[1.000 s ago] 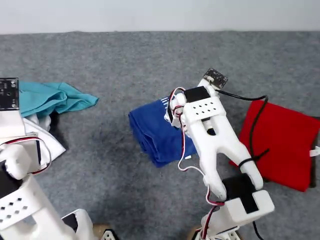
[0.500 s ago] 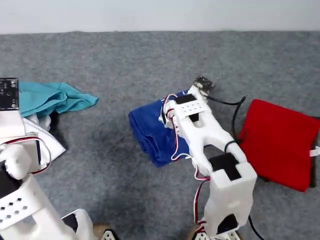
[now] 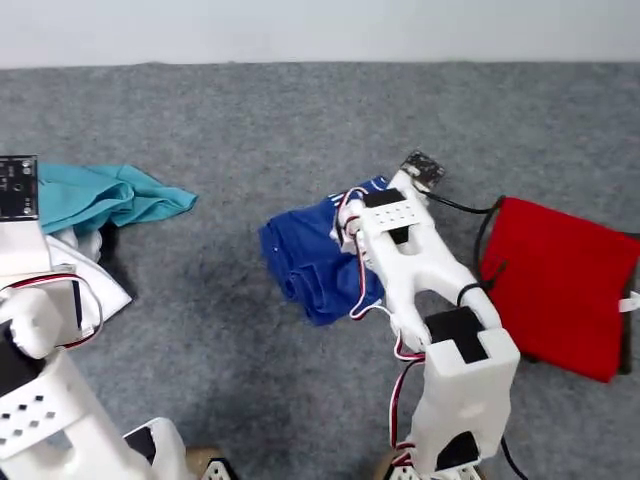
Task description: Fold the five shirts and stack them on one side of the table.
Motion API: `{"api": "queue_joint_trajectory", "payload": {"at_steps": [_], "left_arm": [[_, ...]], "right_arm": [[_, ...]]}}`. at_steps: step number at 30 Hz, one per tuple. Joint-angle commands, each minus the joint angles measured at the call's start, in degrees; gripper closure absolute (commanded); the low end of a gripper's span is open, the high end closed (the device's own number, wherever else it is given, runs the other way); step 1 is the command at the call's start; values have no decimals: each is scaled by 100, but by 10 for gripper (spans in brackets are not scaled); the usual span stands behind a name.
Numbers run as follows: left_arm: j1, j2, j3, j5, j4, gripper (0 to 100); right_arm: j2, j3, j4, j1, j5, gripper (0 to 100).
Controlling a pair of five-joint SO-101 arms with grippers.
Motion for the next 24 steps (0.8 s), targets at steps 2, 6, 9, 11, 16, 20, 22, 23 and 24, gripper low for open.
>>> {"api": "queue_joint_trajectory", "payload": {"at_steps": [2, 6, 9, 11, 16, 20, 22, 23, 24], "left_arm": [[35, -70, -66, -79, -62, 985], [35, -70, -75, -79, -62, 985], [35, -70, -75, -79, -62, 985], [35, -70, -75, -79, -62, 985], [35, -70, -75, -79, -79, 985], [35, -70, -75, -79, -79, 985], [35, -70, -75, -79, -79, 985], [35, -70, -75, -79, -79, 985], [35, -70, -75, -79, -79, 985]], "right_arm": [[84, -105, -127, 127, -9, 982], [-171, -149, 171, 295, 9, 991], [-778, -167, 690, 286, 431, 991], [-1209, -167, 1015, 295, 730, 991], [-2211, -176, 1560, 391, 1556, 991], [-3029, -185, 2018, 391, 2303, 991], [-3424, -185, 2308, 391, 2637, 991], [-3591, -185, 2466, 400, 2813, 991], [-3767, -185, 2651, 400, 3015, 991]]}}
